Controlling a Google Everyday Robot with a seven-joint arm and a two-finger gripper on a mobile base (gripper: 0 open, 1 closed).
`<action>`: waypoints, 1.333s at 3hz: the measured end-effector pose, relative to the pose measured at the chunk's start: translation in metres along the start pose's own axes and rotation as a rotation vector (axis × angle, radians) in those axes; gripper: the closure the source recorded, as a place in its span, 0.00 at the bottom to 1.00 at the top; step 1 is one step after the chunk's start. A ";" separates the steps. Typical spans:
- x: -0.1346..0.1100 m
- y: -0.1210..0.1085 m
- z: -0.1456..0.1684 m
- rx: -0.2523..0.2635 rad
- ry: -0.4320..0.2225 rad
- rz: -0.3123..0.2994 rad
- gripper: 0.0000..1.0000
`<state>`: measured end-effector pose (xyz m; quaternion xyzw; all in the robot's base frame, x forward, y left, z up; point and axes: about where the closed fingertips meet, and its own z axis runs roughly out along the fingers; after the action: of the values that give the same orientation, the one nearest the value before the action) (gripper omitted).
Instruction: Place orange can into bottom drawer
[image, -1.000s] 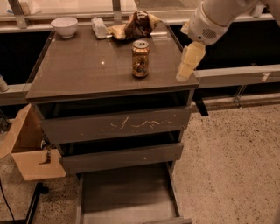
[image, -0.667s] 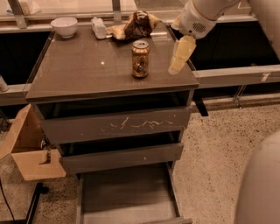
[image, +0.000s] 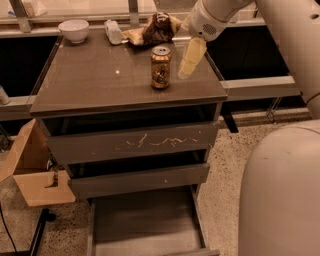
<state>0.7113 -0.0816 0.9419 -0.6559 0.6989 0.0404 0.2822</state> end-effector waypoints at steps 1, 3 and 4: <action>-0.008 -0.006 0.016 0.001 -0.007 -0.006 0.00; -0.006 -0.012 0.050 -0.016 0.024 0.022 0.00; -0.001 -0.012 0.064 -0.025 0.024 0.054 0.00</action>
Offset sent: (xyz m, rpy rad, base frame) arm 0.0321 0.0255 -0.0306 -0.0066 0.0190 -0.0246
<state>0.7444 -0.0546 0.8923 -0.6407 0.7192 0.0491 0.2644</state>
